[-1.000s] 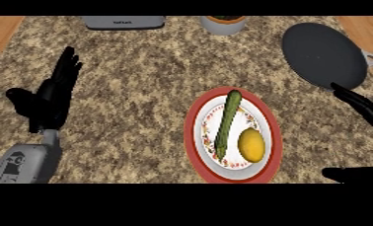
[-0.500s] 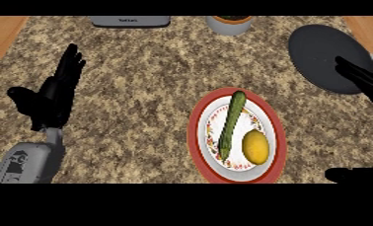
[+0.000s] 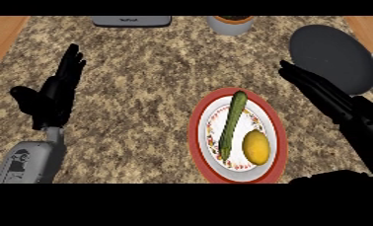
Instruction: Pick the squash from the plate and place it in the pan
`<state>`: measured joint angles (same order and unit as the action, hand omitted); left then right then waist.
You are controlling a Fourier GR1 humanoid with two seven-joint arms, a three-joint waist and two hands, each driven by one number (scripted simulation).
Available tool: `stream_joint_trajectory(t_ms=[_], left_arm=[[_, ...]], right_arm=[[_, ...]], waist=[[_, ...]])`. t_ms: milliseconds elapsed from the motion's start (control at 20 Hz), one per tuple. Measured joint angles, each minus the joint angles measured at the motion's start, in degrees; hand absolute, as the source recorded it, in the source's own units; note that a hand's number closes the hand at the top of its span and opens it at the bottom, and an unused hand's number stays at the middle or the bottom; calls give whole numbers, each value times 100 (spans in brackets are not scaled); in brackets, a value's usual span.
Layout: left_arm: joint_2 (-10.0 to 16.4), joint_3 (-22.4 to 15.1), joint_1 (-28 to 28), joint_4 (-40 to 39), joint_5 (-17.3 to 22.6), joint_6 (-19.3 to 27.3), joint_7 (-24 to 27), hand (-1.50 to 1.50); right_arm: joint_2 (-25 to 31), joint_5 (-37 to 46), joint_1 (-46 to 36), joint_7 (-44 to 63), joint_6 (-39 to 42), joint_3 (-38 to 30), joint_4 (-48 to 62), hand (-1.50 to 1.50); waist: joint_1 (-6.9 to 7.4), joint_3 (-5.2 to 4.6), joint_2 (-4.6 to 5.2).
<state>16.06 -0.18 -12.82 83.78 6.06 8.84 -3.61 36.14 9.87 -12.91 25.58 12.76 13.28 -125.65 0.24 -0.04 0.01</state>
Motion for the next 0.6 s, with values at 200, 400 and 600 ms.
stream_joint_trajectory(t_ms=[200, 400, 600], left_arm=[[-48, 64, -82, -71, -23, -72, -12, 0], [-128, 71, -21, 14, -105, -77, -45, 0], [-162, 168, 3, -37, -126, -148, 7, 0]], right_arm=[[-393, 536, -71, 383, 114, 453, 128, -150], [-740, 1074, 122, 488, 100, 686, 291, -150], [-949, 1424, 142, 263, 115, 552, 784, -150]], waist=[[-7, 1, -1], [-16, 3, -2], [-17, 4, -1]])
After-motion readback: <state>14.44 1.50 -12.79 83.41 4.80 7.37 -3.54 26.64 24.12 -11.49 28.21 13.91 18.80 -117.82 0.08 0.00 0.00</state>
